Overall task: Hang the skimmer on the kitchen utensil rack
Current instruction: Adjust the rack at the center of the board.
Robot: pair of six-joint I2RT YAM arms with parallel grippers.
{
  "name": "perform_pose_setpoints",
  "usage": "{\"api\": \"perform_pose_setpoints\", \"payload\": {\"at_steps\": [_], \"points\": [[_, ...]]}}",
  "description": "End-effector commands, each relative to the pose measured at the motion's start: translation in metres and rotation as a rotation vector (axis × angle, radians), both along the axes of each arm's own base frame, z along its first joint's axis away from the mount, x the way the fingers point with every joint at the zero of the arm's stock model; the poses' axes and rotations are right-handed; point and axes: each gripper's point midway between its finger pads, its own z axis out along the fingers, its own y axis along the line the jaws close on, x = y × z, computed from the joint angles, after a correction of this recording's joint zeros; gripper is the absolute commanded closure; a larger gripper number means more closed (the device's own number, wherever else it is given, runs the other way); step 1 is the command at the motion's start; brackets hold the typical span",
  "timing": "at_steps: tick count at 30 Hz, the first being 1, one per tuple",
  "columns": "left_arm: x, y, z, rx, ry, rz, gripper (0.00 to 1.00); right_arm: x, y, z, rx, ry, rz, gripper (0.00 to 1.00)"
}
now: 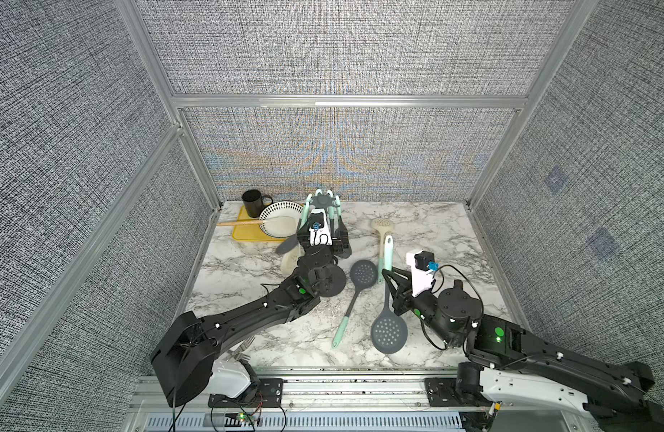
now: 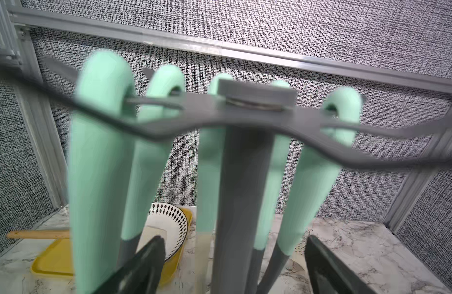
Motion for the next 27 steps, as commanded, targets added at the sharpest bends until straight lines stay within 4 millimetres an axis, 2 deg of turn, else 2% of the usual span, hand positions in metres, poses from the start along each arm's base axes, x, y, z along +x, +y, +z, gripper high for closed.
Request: {"api": "perform_pose_setpoints", "payload": {"at_steps": [1,4,10,16,22,27], "points": [[-0.005,-0.002,0.003,-0.044,-0.002,-0.048,0.06,0.001,-0.003,0.012,0.054,-0.013,-0.016,1.00],[-0.014,0.000,-0.004,-0.057,0.034,-0.094,0.01,0.003,-0.009,0.012,0.055,-0.019,-0.038,1.00],[-0.035,-0.008,-0.009,-0.051,0.077,-0.248,0.01,0.005,-0.013,0.022,0.042,-0.073,-0.040,1.00],[-0.062,-0.016,-0.010,-0.019,0.101,-0.420,0.01,0.010,-0.001,0.027,-0.072,-0.123,0.057,1.00],[-0.083,-0.010,-0.012,0.030,0.110,-0.499,0.01,0.019,-0.001,0.036,-0.065,-0.130,0.128,1.00],[-0.110,-0.011,-0.011,0.107,0.125,-0.630,0.01,0.031,0.015,0.032,-0.078,-0.098,0.244,1.00]]}}
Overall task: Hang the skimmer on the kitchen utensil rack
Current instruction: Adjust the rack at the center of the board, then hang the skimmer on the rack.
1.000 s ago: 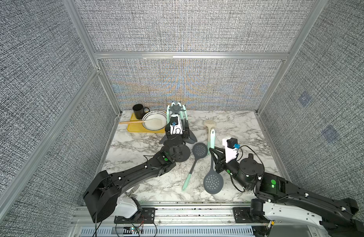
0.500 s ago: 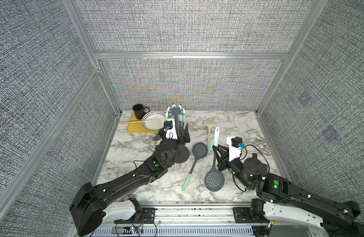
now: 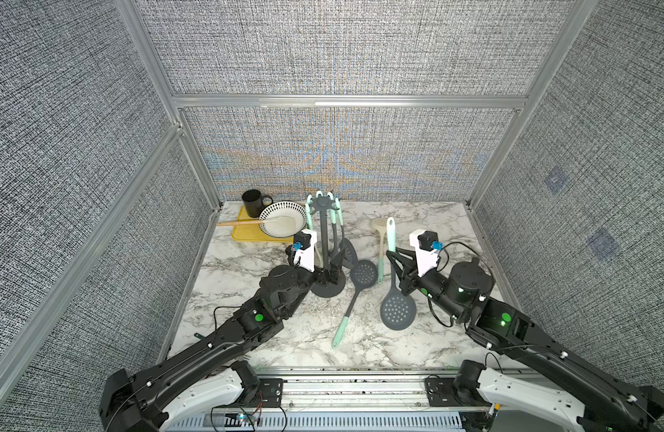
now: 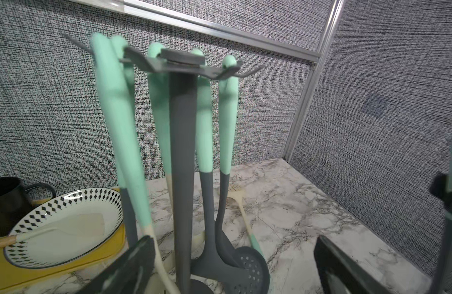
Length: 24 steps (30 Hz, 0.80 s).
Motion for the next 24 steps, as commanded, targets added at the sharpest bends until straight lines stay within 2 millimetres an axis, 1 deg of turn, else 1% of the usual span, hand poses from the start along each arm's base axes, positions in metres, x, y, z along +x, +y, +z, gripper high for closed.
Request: {"api": "perform_pose_setpoints", "payload": {"at_steps": [1,5,7,10,14,17,21,24], "points": [[-0.023,-0.005,-0.009,0.092,0.015,-0.132,0.01,-0.003,0.023,0.002,-0.001,0.015,0.166,1.00],[-0.052,0.005,-0.011,0.142,0.037,-0.232,0.02,0.009,0.044,-0.002,0.001,0.060,0.284,1.00],[-0.061,0.015,-0.014,0.163,0.063,-0.236,0.03,0.014,0.053,-0.002,-0.005,0.063,0.317,1.00],[-0.062,0.036,-0.019,0.140,0.125,-0.190,0.05,0.024,0.065,-0.004,-0.027,0.075,0.335,1.00],[-0.060,0.051,-0.016,0.034,0.153,-0.191,0.05,0.034,0.076,-0.001,-0.038,0.085,0.347,1.00],[-0.057,0.051,-0.017,0.025,0.161,-0.195,0.05,0.041,0.082,-0.001,-0.054,0.092,0.345,1.00],[-0.058,0.040,-0.016,0.029,0.160,-0.252,0.05,0.046,0.087,0.000,-0.062,0.099,0.354,1.00],[-0.057,0.037,-0.016,0.033,0.156,-0.260,0.05,0.049,0.090,0.001,-0.065,0.104,0.353,1.00]]}}
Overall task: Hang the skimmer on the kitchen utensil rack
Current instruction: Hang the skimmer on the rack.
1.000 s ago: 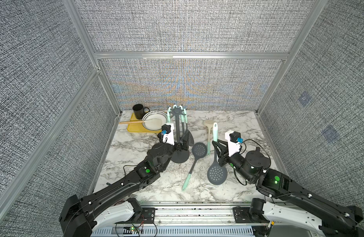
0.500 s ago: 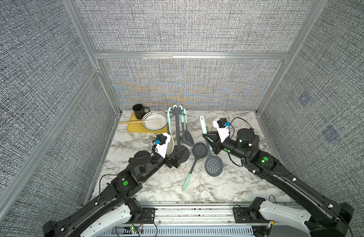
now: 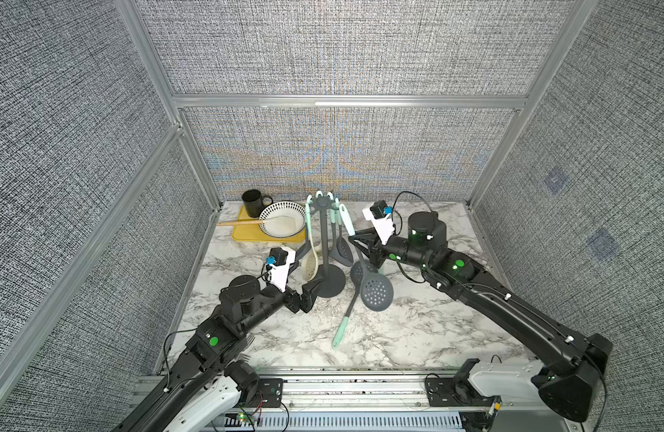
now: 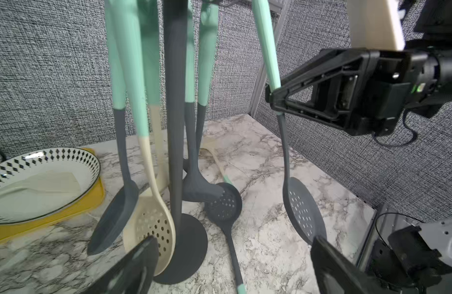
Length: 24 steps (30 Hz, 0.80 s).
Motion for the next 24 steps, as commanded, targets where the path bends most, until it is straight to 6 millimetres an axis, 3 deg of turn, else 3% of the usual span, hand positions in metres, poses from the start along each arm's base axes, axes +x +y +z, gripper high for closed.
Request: {"api": "perform_pose_setpoints", "payload": {"at_steps": [1,20,24], "points": [[-0.004,-0.006,0.010,-0.025,-0.023,-0.044,0.05,0.000,0.004,0.004,0.001,-0.005,0.015,1.00],[-0.004,-0.012,0.005,-0.038,-0.010,-0.067,0.08,0.016,0.017,-0.029,-0.042,0.079,0.004,1.00],[-0.004,-0.012,0.005,-0.046,-0.011,-0.068,0.08,0.021,0.022,-0.026,-0.017,0.080,0.006,1.00]]}}
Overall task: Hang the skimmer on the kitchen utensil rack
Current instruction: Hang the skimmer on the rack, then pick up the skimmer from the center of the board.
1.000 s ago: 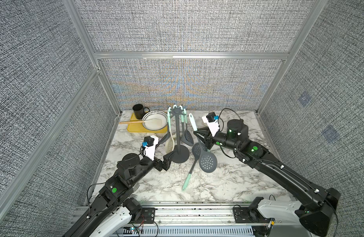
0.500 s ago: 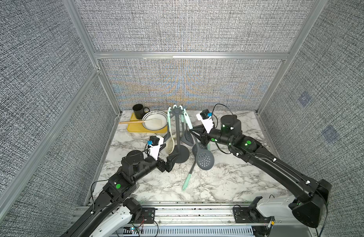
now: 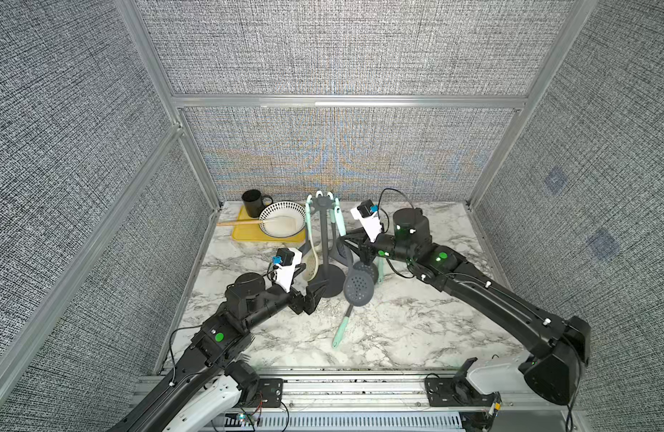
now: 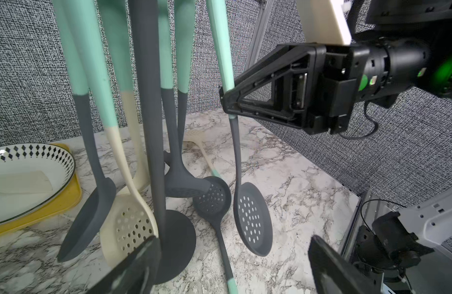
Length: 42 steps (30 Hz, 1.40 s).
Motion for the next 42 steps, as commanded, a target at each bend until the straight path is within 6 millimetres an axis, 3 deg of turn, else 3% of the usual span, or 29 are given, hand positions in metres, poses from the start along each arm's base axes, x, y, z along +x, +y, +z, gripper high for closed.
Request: {"api": "perform_pose_setpoints", "payload": {"at_steps": [1,3,13,16,18,21,24,27,30,36,42], "points": [[0.000,-0.002,0.012,-0.040,-0.033,-0.008,0.08,0.004,0.003,0.001,0.016,0.024,-0.012,1.00],[0.000,-0.002,0.011,-0.039,-0.031,-0.009,0.08,0.005,0.005,0.007,0.029,0.016,-0.009,0.95],[0.002,-0.001,0.006,-0.034,-0.024,0.000,0.08,-0.003,-0.002,0.014,0.058,0.002,-0.009,0.33],[0.001,-0.006,0.003,-0.017,-0.029,-0.023,0.06,-0.009,-0.019,0.011,0.053,-0.007,-0.063,0.29],[0.001,-0.012,-0.002,0.020,-0.040,-0.060,0.05,-0.008,-0.044,0.003,0.064,-0.010,-0.179,0.29],[-0.002,-0.022,-0.010,0.062,-0.051,-0.086,0.05,0.004,-0.095,-0.034,0.071,0.064,-0.437,0.31],[-0.007,-0.033,-0.020,0.103,-0.065,-0.105,0.04,0.018,-0.140,-0.093,0.013,0.238,-0.629,0.35],[-0.014,-0.046,-0.028,0.092,-0.063,-0.145,0.05,0.033,-0.169,-0.141,-0.047,0.392,-0.729,0.37],[-0.018,-0.056,-0.040,0.102,-0.054,-0.160,0.05,0.055,-0.175,-0.173,-0.133,0.482,-0.740,0.37],[-0.020,-0.064,-0.057,0.074,-0.032,-0.149,0.06,0.116,-0.168,-0.227,-0.296,0.561,-0.774,0.37],[-0.021,-0.061,-0.058,0.068,-0.021,-0.140,0.06,0.159,-0.179,-0.263,-0.377,0.568,-0.877,0.37]]}}
